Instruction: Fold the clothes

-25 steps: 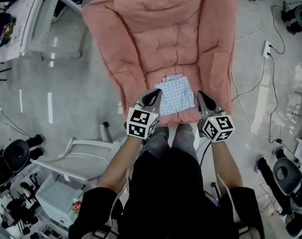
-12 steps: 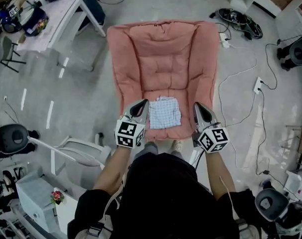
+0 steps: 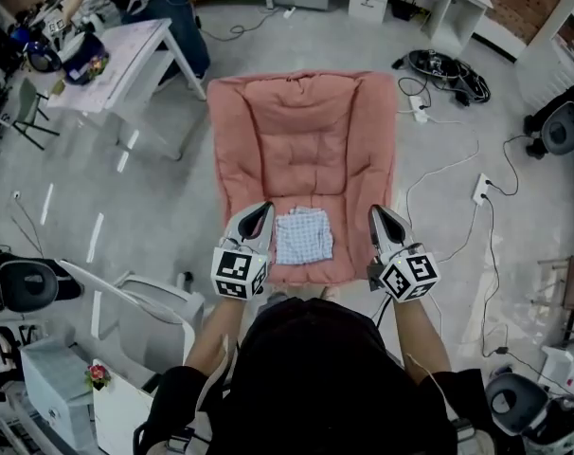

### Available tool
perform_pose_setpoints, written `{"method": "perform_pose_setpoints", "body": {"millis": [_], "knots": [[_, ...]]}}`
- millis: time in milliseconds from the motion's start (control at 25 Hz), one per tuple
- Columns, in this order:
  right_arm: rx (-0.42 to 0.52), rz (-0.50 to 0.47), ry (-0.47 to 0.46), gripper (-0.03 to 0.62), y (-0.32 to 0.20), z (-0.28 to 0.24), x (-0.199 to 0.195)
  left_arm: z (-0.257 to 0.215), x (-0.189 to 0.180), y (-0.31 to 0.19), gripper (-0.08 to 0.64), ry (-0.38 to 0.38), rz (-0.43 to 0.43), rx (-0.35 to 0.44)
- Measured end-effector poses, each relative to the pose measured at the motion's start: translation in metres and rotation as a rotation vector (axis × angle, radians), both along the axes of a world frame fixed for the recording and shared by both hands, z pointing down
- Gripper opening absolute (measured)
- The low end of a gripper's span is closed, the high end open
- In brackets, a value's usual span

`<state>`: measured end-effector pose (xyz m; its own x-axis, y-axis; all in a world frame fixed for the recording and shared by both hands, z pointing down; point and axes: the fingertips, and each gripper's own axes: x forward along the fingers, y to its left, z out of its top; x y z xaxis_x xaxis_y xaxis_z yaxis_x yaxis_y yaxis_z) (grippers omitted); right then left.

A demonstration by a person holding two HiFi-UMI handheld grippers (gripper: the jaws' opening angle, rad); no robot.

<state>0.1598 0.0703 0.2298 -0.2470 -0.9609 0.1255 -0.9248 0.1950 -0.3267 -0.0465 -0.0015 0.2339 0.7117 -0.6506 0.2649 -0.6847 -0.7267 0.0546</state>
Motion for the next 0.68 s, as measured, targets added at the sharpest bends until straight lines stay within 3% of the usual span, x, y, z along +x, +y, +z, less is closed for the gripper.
{"method": "perform_pose_setpoints", "body": {"millis": [360, 680], "knots": [[0.048, -0.016, 0.007, 0.003, -0.007, -0.019, -0.002, -0.015, 0.007, -0.003, 0.008, 0.059, -0.004, 0.008], [0.050, -0.007, -0.006, 0.003, -0.020, -0.018, -0.007, -0.016, -0.002, -0.017, 0.008, 0.062, -0.004, 0.013]]}}
